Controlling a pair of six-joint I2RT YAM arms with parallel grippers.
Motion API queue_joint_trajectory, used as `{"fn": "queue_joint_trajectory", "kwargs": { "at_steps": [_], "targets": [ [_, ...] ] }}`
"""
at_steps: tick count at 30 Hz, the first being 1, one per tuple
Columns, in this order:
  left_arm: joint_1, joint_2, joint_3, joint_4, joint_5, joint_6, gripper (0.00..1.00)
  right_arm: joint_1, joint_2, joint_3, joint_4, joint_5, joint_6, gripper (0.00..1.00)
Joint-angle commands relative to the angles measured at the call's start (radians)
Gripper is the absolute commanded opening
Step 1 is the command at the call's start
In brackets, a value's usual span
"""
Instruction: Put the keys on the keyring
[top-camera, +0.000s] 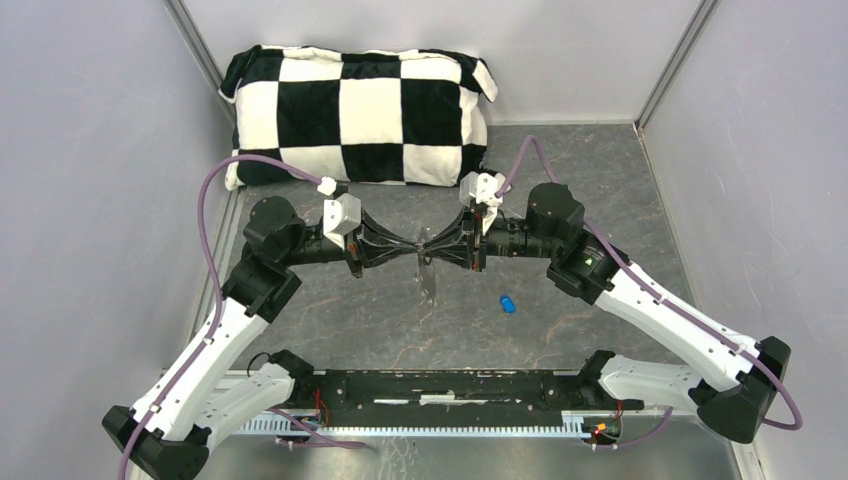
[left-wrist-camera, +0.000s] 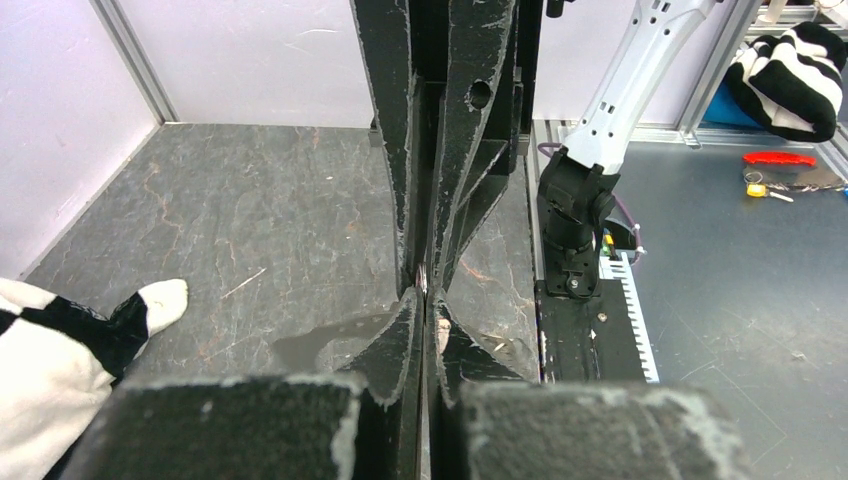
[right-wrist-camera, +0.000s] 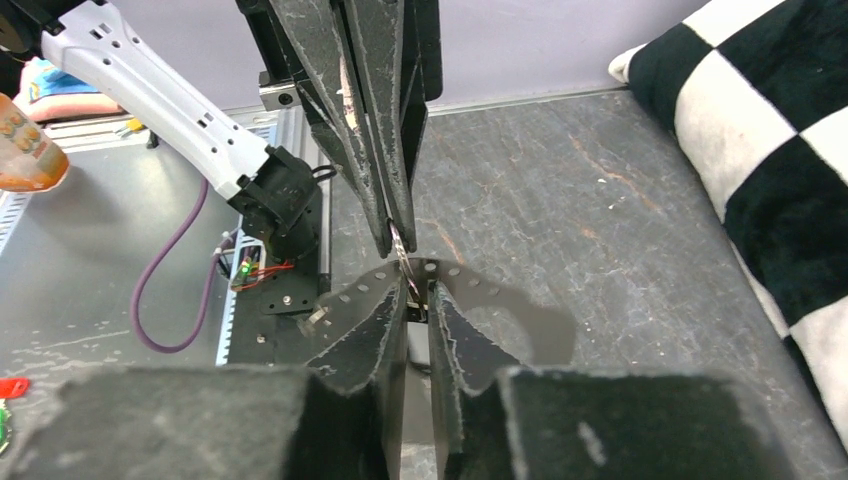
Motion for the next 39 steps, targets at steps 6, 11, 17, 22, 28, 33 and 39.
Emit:
{"fn": "queue_joint_trajectory", "kwargs": {
  "at_steps": [6, 11, 17, 22, 28, 33, 39],
  "targets": [
    [-0.003, -0.021, 0.024, 0.037, 0.033, 0.021, 0.02, -0.003, 0.012, -0.007, 0.042, -0.095, 0.025, 0.17],
    [-0.003, -0.023, 0.019, 0.026, 0.042, 0.031, 0.02, -0.006, -0.004, 0.069, -0.005, -0.058, -0.024, 0.38],
    [-0.004, -0.027, 0.021, 0.023, 0.05, 0.035, 0.02, -0.011, 0.007, 0.111, -0.02, -0.083, -0.044, 0.43],
    [-0.003, -0.026, 0.026, -0.001, 0.058, 0.038, 0.02, -0.015, 0.02, 0.099, 0.011, -0.121, -0.025, 0.39],
    [-0.003, -0.028, 0.03, -0.003, 0.061, 0.039, 0.02, -0.015, 0.042, 0.095, 0.01, -0.162, -0.021, 0.34],
    [-0.003, -0.026, 0.033, -0.005, 0.065, 0.04, 0.02, -0.016, 0.058, 0.095, 0.022, -0.178, -0.01, 0.17],
    [-0.003, -0.027, 0.036, -0.087, 0.081, 0.116, 0.02, -0.02, 0.061, 0.126, -0.062, -0.161, -0.051, 0.0]
  ]
}}
